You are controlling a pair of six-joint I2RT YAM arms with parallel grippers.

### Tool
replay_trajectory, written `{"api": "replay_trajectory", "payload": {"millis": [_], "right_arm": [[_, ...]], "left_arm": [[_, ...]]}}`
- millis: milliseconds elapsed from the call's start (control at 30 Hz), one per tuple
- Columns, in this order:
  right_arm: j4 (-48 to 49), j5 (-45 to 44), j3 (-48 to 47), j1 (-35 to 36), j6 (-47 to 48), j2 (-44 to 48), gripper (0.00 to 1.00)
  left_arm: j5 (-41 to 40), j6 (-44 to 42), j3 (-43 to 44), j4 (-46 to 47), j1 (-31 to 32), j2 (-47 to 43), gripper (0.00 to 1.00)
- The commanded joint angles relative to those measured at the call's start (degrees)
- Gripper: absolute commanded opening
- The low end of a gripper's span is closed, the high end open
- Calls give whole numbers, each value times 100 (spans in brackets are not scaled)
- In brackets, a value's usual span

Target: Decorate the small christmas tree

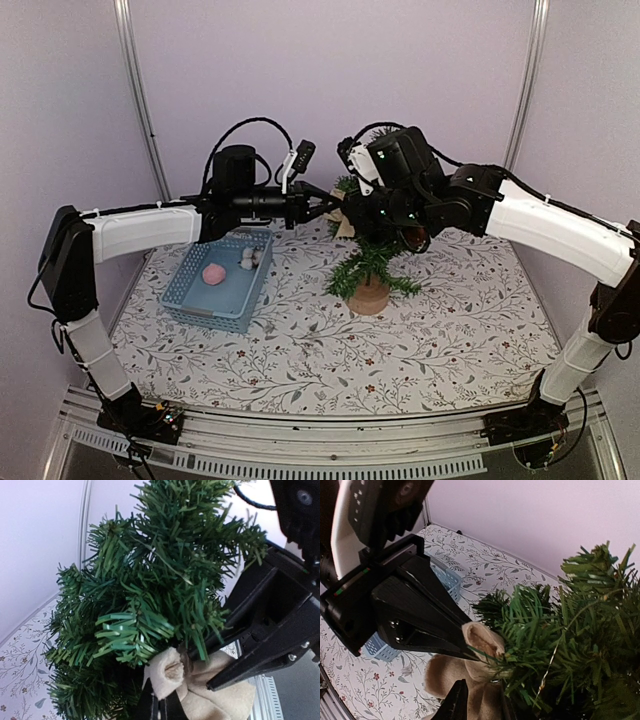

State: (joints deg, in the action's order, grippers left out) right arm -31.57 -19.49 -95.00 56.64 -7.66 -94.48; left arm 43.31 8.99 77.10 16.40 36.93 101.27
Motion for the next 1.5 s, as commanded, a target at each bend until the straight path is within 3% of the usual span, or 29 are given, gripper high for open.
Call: {"api": "replay_trajectory", "payload": {"millis": [0,933,1467], "right_arm": [[-354,-513,169,28,-264,165,26],[-455,-924,430,23,-768,303,32],[-212,-947,530,113,-792,528,37]], "left_arm": [[103,-54,98,91,53,103,0],[-547,10,884,-818,146,687,1],[-1157,60,782,-1130,148,330,39]]}}
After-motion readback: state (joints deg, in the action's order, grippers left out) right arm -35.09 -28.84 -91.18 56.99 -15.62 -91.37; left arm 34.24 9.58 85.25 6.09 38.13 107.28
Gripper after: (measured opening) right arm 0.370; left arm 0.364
